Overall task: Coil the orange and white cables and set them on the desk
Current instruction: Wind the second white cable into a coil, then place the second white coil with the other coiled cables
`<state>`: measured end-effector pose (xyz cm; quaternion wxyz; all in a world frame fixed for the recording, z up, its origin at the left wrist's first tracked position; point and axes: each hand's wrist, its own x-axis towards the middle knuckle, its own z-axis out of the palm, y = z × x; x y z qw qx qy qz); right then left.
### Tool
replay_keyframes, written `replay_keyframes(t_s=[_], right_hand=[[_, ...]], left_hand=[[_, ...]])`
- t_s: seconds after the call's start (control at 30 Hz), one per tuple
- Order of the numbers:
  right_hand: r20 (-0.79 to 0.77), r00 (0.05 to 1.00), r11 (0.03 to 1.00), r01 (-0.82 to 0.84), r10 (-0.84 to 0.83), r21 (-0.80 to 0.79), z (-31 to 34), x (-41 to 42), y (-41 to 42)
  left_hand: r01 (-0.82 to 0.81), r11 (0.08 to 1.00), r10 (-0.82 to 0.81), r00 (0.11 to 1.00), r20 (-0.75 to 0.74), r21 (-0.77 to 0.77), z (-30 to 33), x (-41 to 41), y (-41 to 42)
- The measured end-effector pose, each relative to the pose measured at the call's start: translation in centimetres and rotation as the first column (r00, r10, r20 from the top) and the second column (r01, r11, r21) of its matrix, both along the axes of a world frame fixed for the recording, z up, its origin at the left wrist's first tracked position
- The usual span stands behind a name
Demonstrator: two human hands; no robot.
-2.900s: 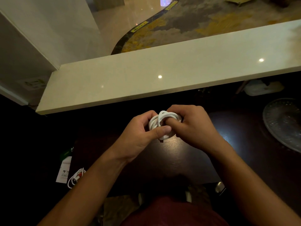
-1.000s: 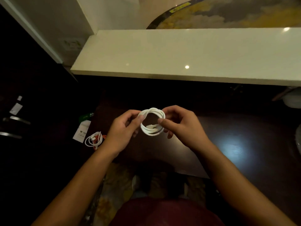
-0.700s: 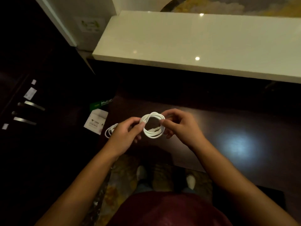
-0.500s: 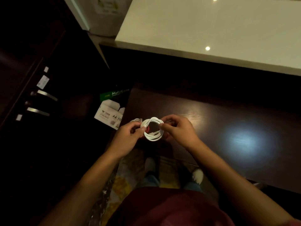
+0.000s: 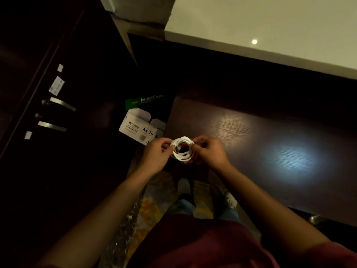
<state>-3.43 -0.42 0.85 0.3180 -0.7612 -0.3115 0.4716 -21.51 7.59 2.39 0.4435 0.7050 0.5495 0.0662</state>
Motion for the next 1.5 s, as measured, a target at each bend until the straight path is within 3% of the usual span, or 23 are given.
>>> replay_keyframes(t_s=[0.27,0.5,0.7,0.77,0.87,1.0,1.23,1.37,1.5], right_hand=[[0.204,0.977,0.998,-0.067,0.069,-0.016,-0.5,-0.6,0.4],[0.277,0.956,0.995,-0.089,0.095,-0.034,-0.8,-1.0,0.1],[0.478,0.874,0.991,-0.126,0.085,0.053,0.7,-0.7,-1.0],[0.579,0.814,0.976,-0.157,0.043,0.148,1.7,-0.1,-2.0],[0.751,0.661,0.951,-0.232,-0.002,0.206,2.6,1.0,-4.4],[0.815,0.573,0.972,-0.132,-0.087,0.196,2.4,2.3,-9.1],[0.840,0.519,0.987,0.127,-0.155,0.104,0.8,3.2,-19.0],[0.814,0.551,0.972,0.226,-0.186,0.070,-0.7,2.7,-24.2],[0.805,0.557,0.958,0.283,-0.204,0.047,-1.6,1.6,-28.2]], left_hand=[[-0.011,0.997,0.014,0.999,-0.042,0.071,-1.7,0.3,-0.1],[-0.011,0.999,0.013,0.999,-0.052,0.050,-2.3,0.6,0.0],[0.076,0.986,-0.063,0.994,-0.094,0.151,-1.6,0.1,0.7],[0.195,0.922,-0.151,0.977,-0.151,0.335,-0.7,-0.1,1.2],[0.385,0.699,-0.259,0.922,-0.289,0.602,1.3,0.2,1.3],[0.477,0.536,-0.335,0.877,-0.344,0.696,3.0,1.6,0.2],[0.580,0.425,-0.410,0.808,-0.423,0.695,2.4,4.3,-2.9],[0.535,0.512,-0.303,0.845,-0.441,0.673,1.8,3.5,-2.8],[0.626,0.407,-0.368,0.779,-0.507,0.666,2.2,4.3,-4.9]])
